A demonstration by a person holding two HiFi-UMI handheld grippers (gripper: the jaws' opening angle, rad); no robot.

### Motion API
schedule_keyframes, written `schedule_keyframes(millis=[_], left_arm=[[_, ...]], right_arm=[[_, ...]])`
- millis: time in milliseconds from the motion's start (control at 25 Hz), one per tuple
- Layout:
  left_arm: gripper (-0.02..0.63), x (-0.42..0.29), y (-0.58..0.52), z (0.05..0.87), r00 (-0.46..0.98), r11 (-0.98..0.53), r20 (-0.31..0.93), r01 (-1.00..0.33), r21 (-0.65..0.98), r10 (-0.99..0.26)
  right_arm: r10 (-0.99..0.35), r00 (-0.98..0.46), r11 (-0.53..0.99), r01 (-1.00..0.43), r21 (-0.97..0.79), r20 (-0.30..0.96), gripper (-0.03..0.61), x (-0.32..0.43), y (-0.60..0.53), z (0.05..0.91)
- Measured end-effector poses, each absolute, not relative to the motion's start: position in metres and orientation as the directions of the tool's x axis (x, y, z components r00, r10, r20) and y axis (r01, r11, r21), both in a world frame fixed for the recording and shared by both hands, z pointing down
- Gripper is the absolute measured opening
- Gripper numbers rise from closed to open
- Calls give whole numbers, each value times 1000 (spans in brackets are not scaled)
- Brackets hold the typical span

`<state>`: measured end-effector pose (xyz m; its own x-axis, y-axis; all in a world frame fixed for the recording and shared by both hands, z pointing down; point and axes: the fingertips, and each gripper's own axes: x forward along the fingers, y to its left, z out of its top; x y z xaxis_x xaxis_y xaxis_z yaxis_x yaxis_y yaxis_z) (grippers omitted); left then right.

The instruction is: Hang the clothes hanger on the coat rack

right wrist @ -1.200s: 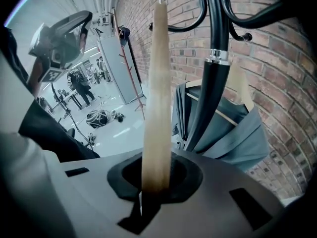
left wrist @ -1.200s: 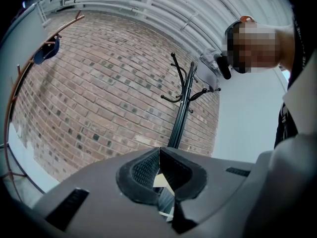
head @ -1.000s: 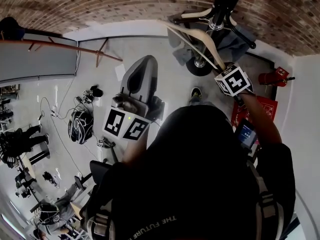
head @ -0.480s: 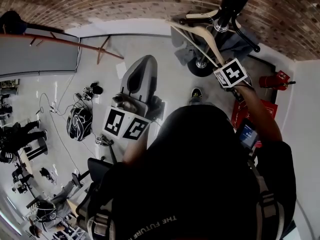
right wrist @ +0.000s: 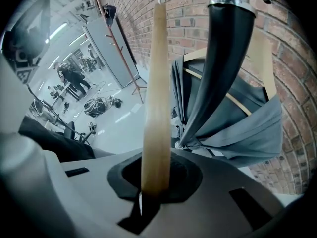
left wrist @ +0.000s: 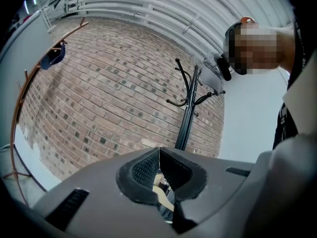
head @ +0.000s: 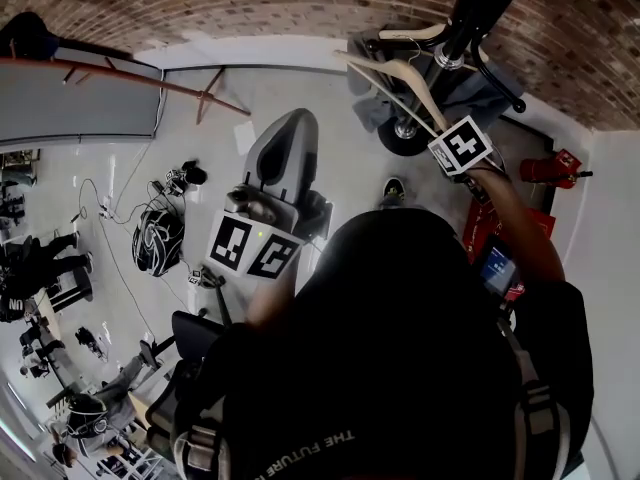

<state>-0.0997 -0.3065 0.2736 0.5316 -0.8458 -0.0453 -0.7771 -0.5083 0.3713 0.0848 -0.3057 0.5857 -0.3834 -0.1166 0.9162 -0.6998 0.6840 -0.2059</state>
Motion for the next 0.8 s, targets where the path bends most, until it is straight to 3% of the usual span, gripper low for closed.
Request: schedule_keyframes(millis=[800], left_arm=[[20,-104,-306,274,517,-493,-41,-785,374,-855]], right_arm=[[-100,-377,703,-682,-203,921,38,86,-306,590]])
